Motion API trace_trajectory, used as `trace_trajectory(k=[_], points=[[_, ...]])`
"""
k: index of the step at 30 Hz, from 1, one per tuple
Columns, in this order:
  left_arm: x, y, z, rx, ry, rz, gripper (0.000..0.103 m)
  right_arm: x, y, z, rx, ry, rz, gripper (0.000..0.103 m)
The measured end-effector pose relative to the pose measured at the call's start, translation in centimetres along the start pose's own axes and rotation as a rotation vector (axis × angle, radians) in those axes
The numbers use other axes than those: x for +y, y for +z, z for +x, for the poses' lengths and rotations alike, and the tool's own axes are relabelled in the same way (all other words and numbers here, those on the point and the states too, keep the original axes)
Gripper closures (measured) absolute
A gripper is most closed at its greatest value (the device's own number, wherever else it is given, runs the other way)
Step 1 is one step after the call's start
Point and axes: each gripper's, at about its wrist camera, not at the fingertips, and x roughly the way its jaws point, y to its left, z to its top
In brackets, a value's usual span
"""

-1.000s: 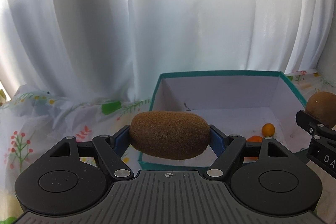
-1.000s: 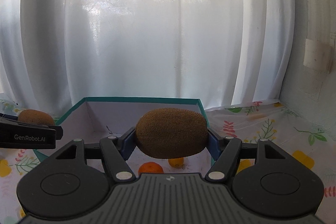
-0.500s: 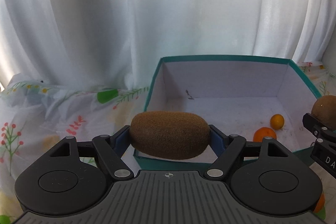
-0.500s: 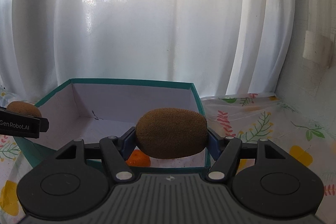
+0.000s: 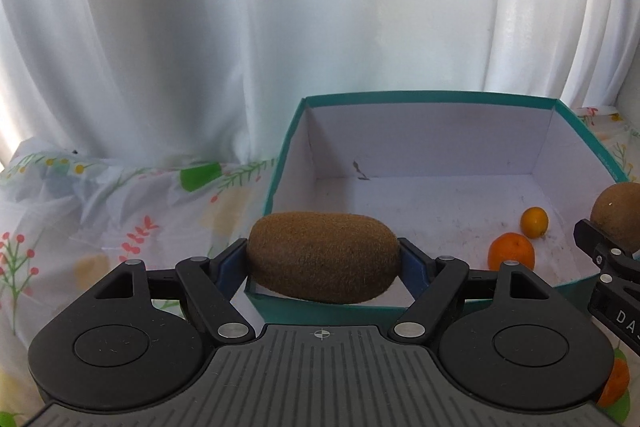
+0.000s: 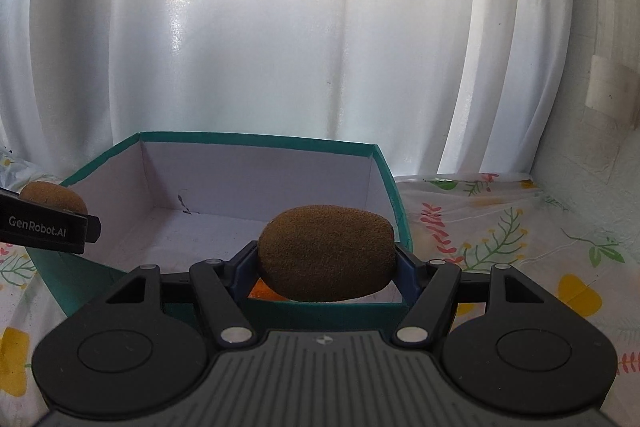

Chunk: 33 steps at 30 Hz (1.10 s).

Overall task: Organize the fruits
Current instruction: 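Open both tools to drop the kiwis into the box, then move both tools back toward the remaining fruit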

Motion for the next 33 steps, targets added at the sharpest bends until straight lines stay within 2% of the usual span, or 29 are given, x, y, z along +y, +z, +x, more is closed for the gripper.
trace_trajectory(k=[12, 14, 17, 20, 21, 23, 24, 26, 28, 33], points=[[-0.4, -0.2, 0.3, 0.012, 0.007, 0.046, 0.018, -0.3, 0.5, 0.3, 0.015, 0.014, -0.015, 0.034], [-0.2, -0.2, -0.2, 0.005, -0.003, 0.04, 0.018, -0.4, 0.6, -0.2, -0.004, 0.012, -0.01, 0.033], [0.1, 0.1, -1.8, -0.047, -0.019, 0.031, 0.014, -1.0, 1.1, -1.9, -0.075, 0.012, 0.008, 0.025], [0.9, 0.5, -4.6, -0.117, -0.011, 0.002, 0.013, -2.1, 1.8, -4.1, -0.121, -0.006, 0.045, 0.025], [1.2, 0.5, -5.7, -0.148, -0.014, -0.005, 0.009, -2.5, 1.9, -5.1, -0.136, -0.01, 0.058, 0.023], [1.7, -0.1, -8.0, -0.201, -0.007, -0.018, 0.007, -3.2, 1.4, -7.2, -0.154, -0.024, 0.075, 0.014], [1.9, -0.6, -9.0, -0.221, -0.002, -0.027, 0.007, -3.5, 1.0, -8.3, -0.158, -0.027, 0.079, 0.013], [1.9, -1.8, -10.5, -0.232, 0.007, -0.043, 0.007, -3.6, -0.5, -10.0, -0.148, -0.024, 0.069, 0.008], [1.6, -3.4, -11.2, -0.227, 0.015, -0.05, 0.007, -3.5, -2.4, -11.0, -0.111, -0.029, 0.044, 0.007], [-0.4, -7.7, -10.6, -0.14, 0.03, 0.003, 0.007, -3.8, -5.8, -11.3, 0.01, -0.022, 0.019, 0.007]])
